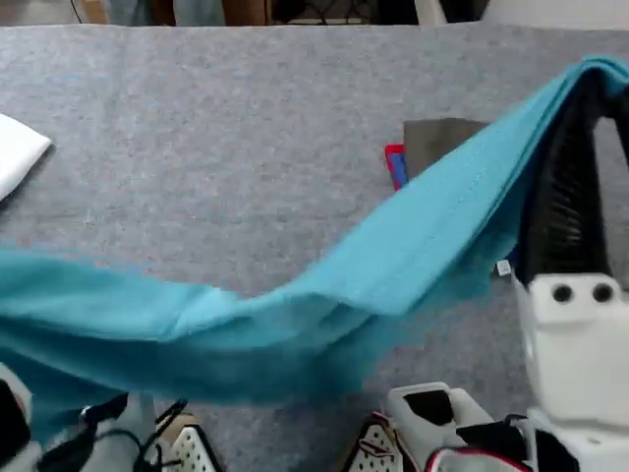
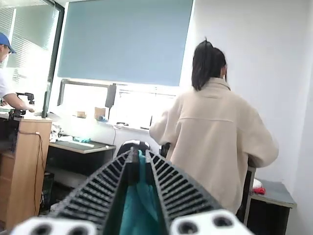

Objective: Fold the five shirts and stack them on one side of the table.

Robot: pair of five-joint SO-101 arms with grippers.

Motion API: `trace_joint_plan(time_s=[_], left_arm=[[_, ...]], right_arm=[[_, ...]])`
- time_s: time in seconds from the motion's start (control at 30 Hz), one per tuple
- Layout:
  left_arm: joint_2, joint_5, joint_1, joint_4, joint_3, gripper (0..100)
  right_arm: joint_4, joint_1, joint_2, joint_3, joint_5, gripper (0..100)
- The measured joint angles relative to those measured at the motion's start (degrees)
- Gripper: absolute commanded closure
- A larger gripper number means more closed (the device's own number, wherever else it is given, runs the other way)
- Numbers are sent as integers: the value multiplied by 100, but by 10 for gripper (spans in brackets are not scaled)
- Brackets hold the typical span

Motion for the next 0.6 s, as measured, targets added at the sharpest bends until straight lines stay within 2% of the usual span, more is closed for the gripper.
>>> trace_joint_plan(time_s=[0.17, 0.33, 0.5, 0.6], left_arm=[[-1134, 0, 0, 0, 1820, 971], [-2207, 0, 0, -62, 4062, 971], [-2989, 0, -53, -1143, 6479, 971], [-3490, 0, -53, -1890, 7279, 971]], right_arm=[[132, -18, -44, -105, 0, 984], [176, -18, -35, 484, 0, 984], [-26, -18, 105, 1213, 0, 984], [-404, -18, 114, 1319, 220, 984]])
